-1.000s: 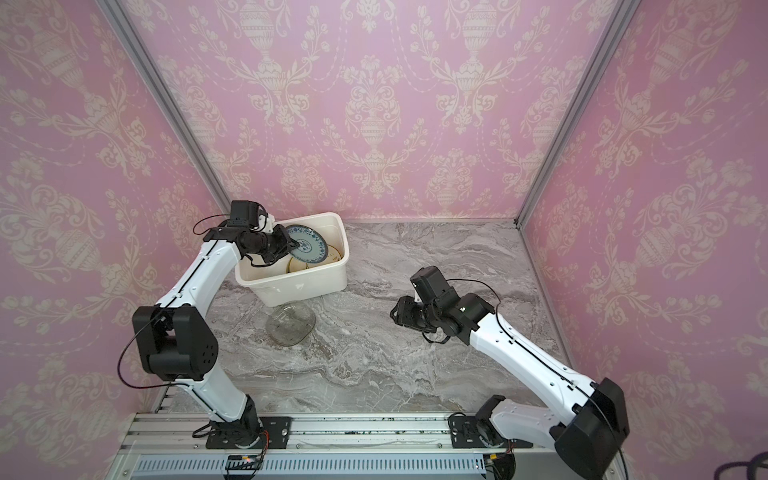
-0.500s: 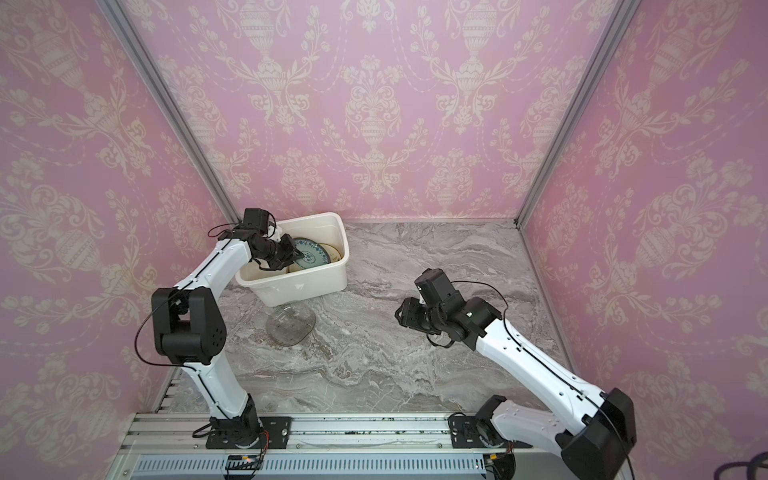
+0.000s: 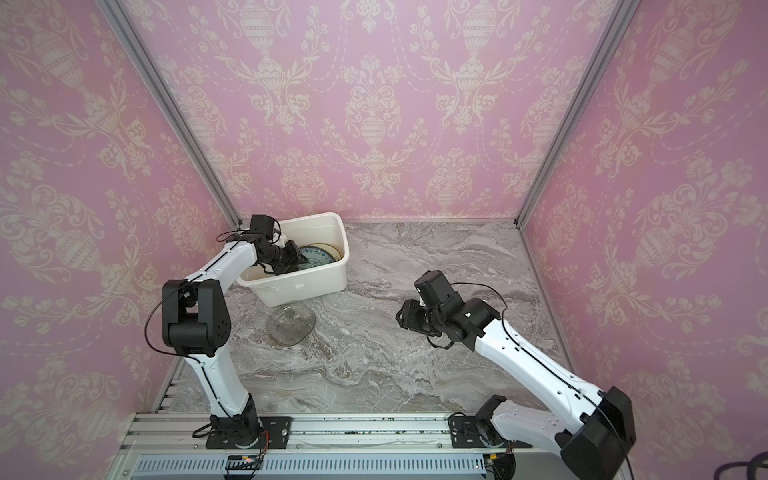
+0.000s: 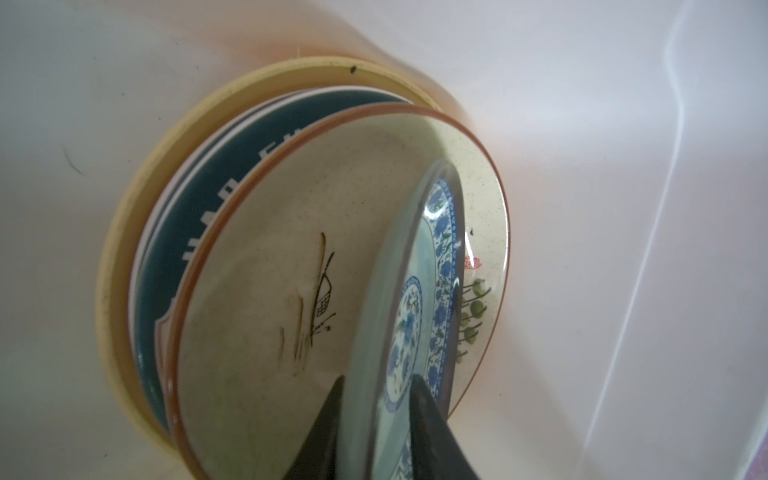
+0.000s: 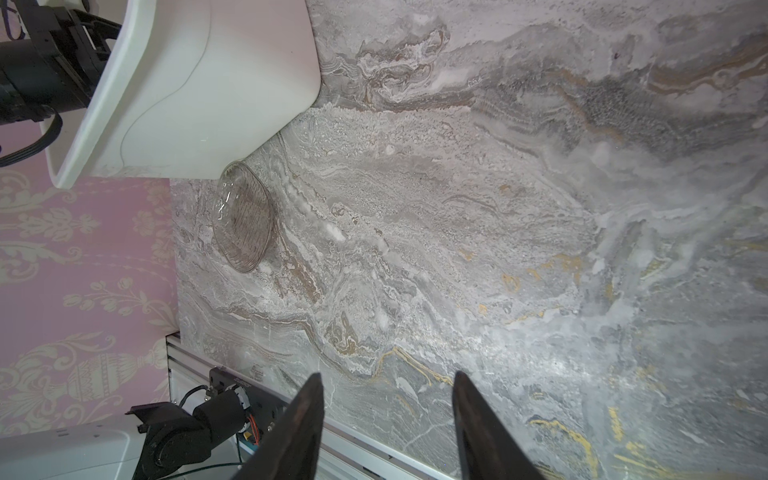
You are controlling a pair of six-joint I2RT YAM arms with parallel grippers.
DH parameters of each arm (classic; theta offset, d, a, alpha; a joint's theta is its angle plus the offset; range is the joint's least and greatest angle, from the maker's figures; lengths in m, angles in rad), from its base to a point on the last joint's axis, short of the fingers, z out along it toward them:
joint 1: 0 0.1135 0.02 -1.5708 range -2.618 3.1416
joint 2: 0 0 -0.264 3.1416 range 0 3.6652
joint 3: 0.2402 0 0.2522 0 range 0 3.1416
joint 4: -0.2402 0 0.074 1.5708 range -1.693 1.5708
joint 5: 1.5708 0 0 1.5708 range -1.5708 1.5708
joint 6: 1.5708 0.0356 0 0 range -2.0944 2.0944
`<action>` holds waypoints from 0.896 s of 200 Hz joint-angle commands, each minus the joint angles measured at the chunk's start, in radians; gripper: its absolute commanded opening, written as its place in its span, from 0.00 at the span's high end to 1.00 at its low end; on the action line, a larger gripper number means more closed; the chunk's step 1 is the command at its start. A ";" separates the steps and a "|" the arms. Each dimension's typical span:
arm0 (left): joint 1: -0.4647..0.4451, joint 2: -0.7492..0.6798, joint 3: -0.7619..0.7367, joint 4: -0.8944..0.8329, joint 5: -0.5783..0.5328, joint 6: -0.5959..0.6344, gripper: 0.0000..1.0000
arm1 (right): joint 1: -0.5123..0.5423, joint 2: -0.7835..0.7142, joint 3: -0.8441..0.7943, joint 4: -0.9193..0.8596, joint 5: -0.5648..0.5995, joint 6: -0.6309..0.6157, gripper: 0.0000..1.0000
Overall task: Place the plates into the plastic bin on the countertop
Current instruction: 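Lower the blue floral plate upright against the stacked plates with left gripper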
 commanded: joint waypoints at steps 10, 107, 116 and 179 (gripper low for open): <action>-0.003 0.028 -0.006 -0.008 0.012 0.019 0.67 | 0.006 0.014 0.008 -0.014 0.013 -0.023 0.49; -0.006 0.036 0.064 -0.128 -0.072 0.098 0.29 | 0.006 0.011 0.014 -0.013 0.019 -0.021 0.49; -0.006 0.040 0.074 -0.141 -0.077 0.104 0.28 | 0.005 0.008 0.014 -0.014 0.020 -0.022 0.49; -0.030 0.051 0.132 -0.224 -0.133 0.152 0.12 | 0.006 -0.020 0.008 -0.036 0.048 -0.026 0.47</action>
